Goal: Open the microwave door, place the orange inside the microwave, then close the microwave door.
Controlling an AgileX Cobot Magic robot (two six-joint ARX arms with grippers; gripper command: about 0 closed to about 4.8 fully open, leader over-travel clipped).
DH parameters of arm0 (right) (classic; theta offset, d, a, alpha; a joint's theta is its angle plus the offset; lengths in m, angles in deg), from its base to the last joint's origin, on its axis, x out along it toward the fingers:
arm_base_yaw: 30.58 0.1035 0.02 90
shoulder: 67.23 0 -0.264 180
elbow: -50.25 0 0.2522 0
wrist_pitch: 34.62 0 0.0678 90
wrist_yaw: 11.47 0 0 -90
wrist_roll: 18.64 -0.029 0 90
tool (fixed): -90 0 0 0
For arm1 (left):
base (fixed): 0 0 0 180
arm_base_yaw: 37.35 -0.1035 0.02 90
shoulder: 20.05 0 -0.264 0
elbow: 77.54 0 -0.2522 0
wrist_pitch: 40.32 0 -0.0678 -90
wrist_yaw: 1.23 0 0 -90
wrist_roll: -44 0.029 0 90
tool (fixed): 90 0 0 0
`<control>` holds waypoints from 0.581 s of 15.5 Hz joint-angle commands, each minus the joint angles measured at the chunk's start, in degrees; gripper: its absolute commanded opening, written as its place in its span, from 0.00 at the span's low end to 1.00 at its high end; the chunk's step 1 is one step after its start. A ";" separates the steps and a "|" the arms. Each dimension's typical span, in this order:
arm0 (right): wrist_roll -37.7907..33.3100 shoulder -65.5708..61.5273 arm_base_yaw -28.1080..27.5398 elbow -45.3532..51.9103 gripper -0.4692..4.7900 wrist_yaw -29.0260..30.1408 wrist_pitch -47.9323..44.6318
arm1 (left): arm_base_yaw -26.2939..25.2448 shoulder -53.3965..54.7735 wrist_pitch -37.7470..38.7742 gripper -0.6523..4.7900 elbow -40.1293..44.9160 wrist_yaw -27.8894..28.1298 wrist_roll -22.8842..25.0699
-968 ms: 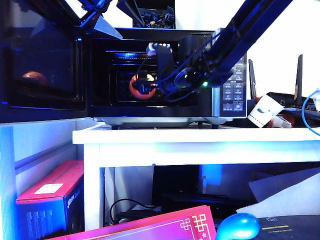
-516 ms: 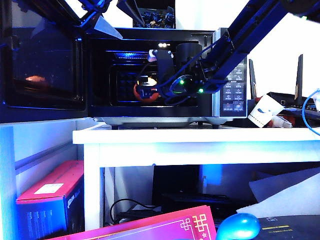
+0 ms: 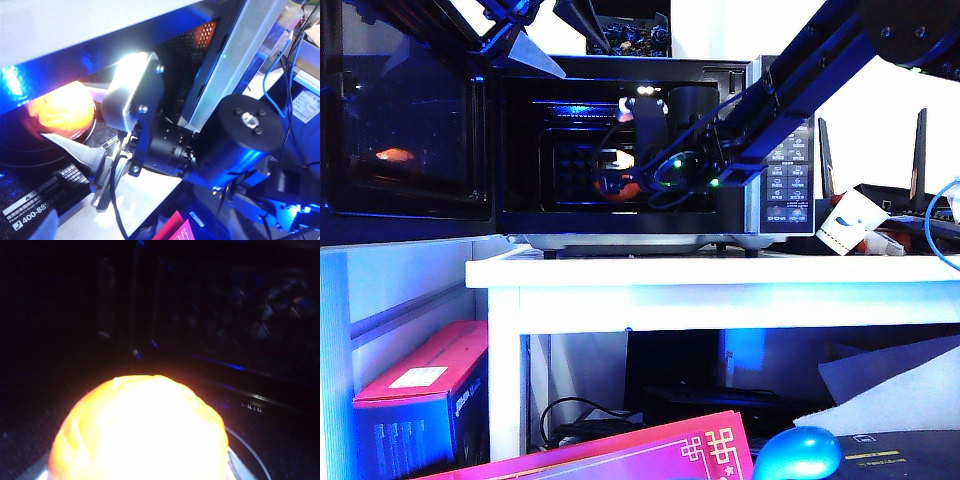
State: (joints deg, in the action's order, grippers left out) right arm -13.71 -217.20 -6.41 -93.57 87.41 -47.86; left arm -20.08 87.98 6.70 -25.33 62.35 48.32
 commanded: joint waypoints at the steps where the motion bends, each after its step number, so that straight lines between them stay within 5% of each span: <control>1: -0.26 -0.02 0.04 -0.39 0.46 -1.42 -0.66 | -0.31 -0.33 -0.26 1.00 -0.07 0.70 0.17; 9: 0.55 -0.50 0.04 -1.42 0.47 -1.29 0.17 | -0.31 -0.33 0.37 1.00 -0.07 0.70 0.17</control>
State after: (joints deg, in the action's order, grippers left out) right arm -12.64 -218.01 -6.43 -94.60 85.95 -46.88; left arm -20.05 87.98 6.83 -25.33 62.22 48.34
